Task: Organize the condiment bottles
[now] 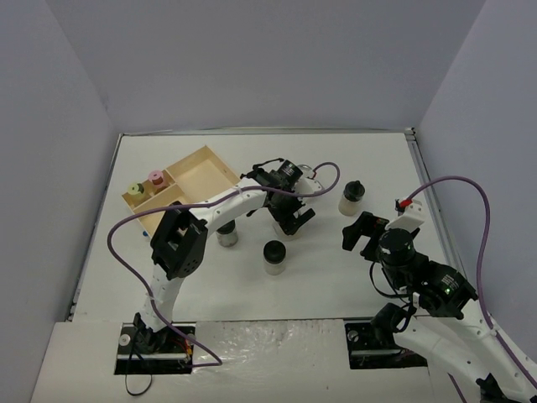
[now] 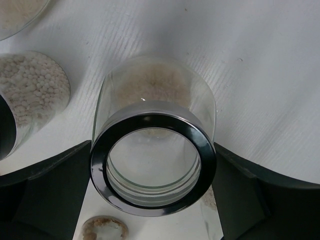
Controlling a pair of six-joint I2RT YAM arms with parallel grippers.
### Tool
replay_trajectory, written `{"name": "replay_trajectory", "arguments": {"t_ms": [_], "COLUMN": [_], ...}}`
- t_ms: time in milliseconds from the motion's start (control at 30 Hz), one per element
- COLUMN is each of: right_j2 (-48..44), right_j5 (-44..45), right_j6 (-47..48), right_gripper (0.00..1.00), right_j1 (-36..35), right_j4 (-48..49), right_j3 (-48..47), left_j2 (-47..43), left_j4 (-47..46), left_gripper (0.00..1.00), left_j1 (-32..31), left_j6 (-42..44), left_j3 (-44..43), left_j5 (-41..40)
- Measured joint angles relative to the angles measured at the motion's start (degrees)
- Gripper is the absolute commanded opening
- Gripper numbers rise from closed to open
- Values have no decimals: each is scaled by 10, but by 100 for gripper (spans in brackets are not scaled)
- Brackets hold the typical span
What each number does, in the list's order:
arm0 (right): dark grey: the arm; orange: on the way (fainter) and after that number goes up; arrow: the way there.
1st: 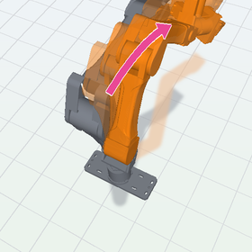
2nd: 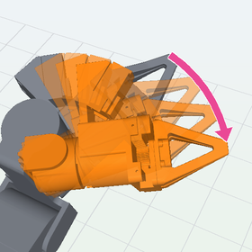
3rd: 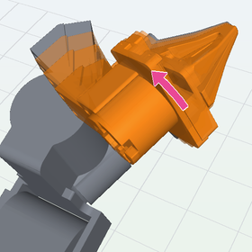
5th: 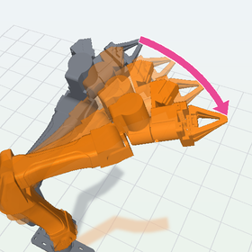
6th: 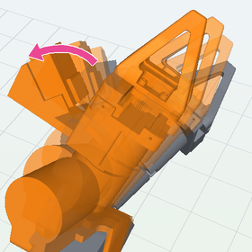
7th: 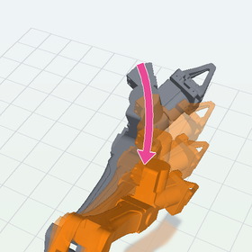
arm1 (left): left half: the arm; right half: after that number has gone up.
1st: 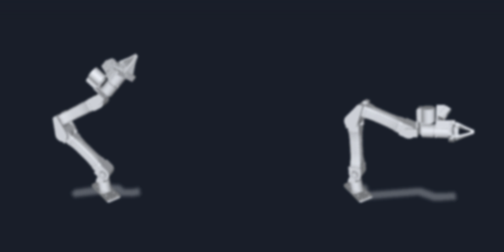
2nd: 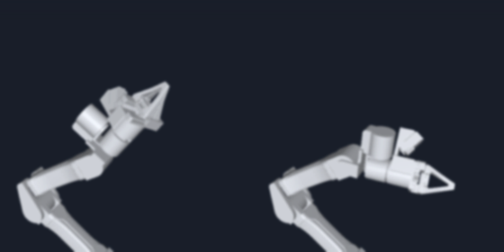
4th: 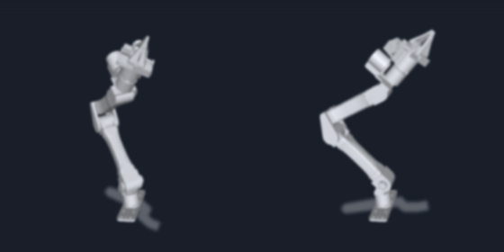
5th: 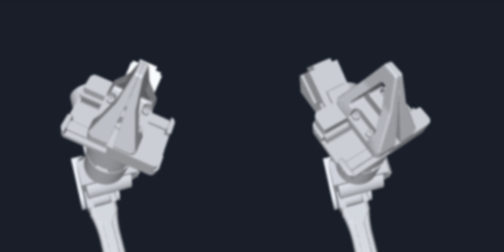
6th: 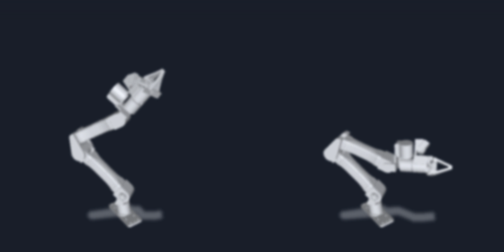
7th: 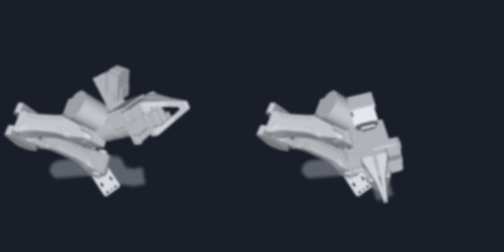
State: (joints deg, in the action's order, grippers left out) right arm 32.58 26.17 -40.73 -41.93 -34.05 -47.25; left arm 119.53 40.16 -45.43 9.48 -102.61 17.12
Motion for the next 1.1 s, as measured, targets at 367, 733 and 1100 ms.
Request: {"name": "replay_trajectory", "arguments": {"t_ms": [367, 733, 1100], "right_j2": [-2, -13, -23], "right_j5": [0, -1, -10], "right_j6": [0, 0, 0], "right_gripper": [100, 100, 100], "right_j1": [0, 0, 0], "right_j4": [0, 0, 0], "right_j3": [9, 9, 9], "left_j2": [-4, -112, -274], "left_j4": [-6, 10, 48], "left_gripper": [26, 0, 0], "left_j1": [0, 4, 133], "left_j6": [9, -28, -47], "left_j3": [7, 49, 4], "left_j5": [17, -19, -70]}}
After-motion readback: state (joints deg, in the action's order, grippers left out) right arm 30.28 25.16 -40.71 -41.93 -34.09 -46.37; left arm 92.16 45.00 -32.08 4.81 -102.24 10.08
